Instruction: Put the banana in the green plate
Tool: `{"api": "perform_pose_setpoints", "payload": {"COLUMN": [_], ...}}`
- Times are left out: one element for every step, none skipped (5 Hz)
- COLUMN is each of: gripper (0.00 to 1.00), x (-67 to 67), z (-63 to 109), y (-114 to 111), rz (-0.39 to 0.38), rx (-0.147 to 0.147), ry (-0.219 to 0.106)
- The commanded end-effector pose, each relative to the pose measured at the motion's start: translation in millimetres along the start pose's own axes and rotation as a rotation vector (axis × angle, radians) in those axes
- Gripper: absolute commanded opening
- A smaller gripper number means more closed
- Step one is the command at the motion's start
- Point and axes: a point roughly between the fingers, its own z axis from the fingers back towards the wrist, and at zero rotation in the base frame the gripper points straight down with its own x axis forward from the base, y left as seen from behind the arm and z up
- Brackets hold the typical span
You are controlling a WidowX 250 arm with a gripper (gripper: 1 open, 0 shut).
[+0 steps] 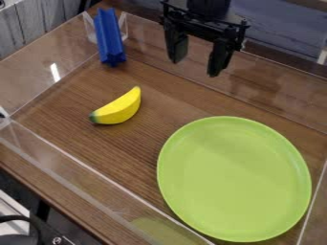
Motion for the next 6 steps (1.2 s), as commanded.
{"api": "perform_pose_setpoints", "payload": {"gripper": [1.0,1.0,1.0,1.0,1.0,1.0], "x": [-1.5,-5.5,-11.7,-16.4,-18.9,-20.3], "z": [-8.0,-17.5,-22.6,-30.3,-38.3,-46.2], "y": [10,29,48,64,71,76], "rz": [-0.011,-0.045,-0.066,-0.093,-0.118,-0.133], "rx": [0.006,0.018,0.033,0.048,0.055,0.056], "ry": [0.008,0.002,-0.005,-0.005,0.001,0.012]}}
